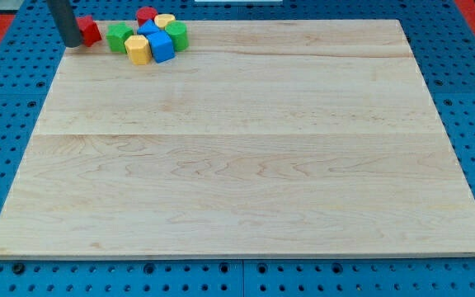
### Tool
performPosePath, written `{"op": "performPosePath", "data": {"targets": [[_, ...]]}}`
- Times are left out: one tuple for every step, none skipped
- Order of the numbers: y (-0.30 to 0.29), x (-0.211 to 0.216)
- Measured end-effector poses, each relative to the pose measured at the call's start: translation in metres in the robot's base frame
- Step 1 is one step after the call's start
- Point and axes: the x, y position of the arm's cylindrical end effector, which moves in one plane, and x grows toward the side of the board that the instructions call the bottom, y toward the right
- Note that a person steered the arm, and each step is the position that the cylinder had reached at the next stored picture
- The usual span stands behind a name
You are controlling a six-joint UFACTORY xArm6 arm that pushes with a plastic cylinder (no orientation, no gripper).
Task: Move the red star to the top of the green star
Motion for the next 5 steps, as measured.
{"op": "performPosePath", "data": {"targets": [[-0.024, 0.001], [-0.013, -0.01], [0.014, -0.027], [-0.004, -0.029], [-0.012, -0.039]]}}
